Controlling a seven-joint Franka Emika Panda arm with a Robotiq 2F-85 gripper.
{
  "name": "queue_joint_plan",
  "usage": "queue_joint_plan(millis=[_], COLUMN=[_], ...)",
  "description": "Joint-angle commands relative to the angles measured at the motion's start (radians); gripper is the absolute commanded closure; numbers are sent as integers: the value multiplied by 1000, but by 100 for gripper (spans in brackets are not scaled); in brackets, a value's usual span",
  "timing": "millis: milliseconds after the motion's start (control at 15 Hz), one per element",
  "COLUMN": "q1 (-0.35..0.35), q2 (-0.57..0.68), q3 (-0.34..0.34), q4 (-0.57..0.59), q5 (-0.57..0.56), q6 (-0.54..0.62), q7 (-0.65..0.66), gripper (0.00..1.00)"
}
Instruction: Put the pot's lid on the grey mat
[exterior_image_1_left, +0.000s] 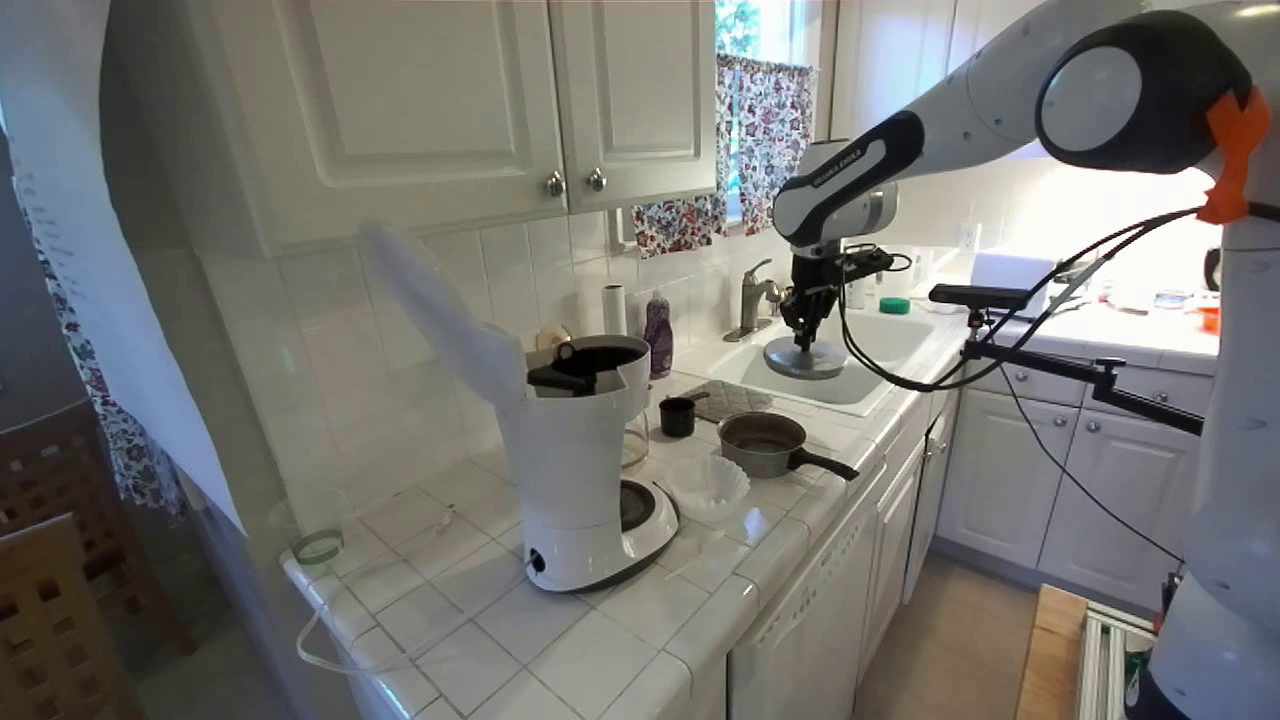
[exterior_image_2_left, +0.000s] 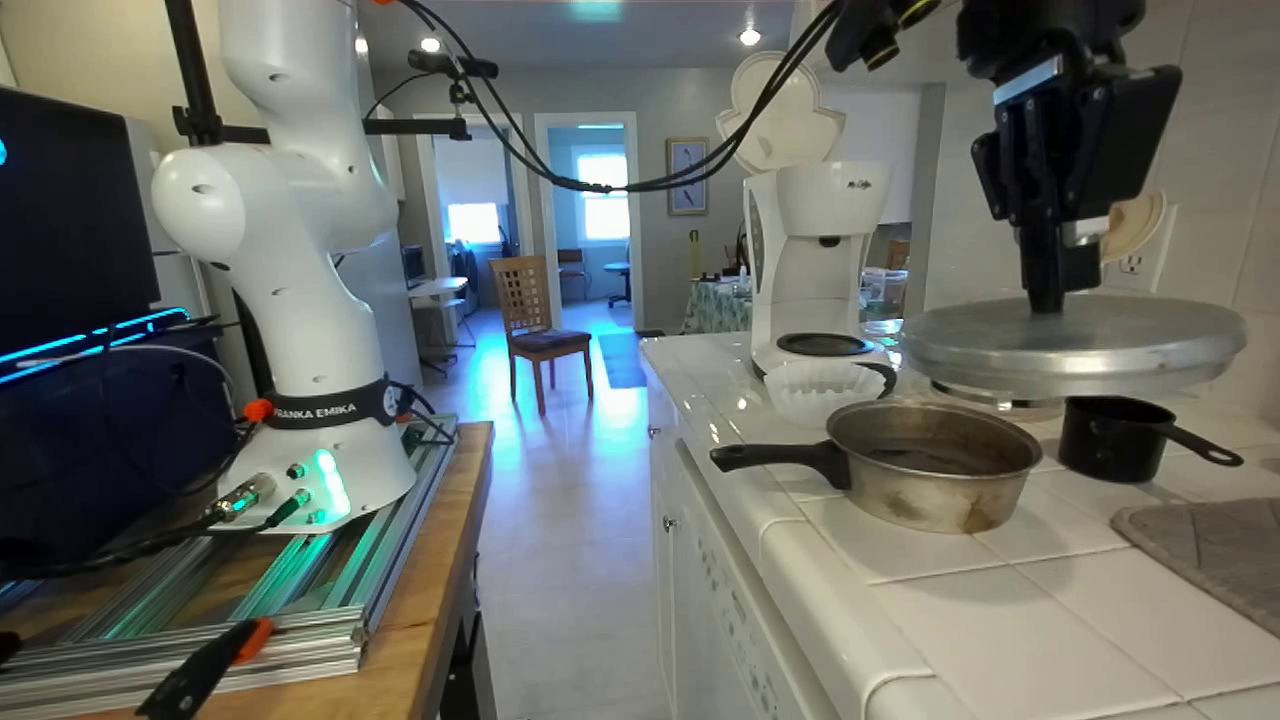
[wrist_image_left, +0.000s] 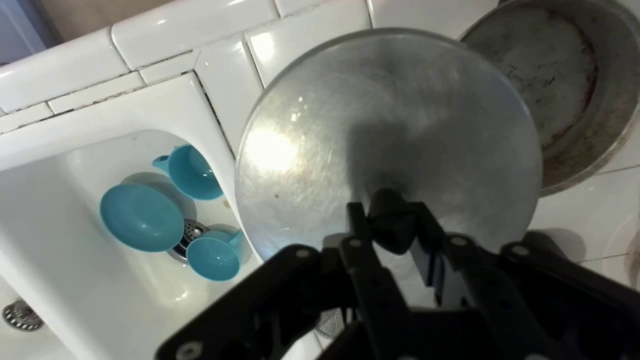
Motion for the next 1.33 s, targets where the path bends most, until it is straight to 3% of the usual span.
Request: queue_joint_plan(millis=[0,400,467,867,1267], q1=[-1,0,0,-35,-63], q2=[3,5,5,23,117], q3=[0,1,1,-39,-29], q4=[5,4,4,40,158], q5=[1,1,1,5,23], q6=[-5,-5,-5,40,40], q7=[-1,-1,-1,29,-23], gripper=[75,75,94,94,94])
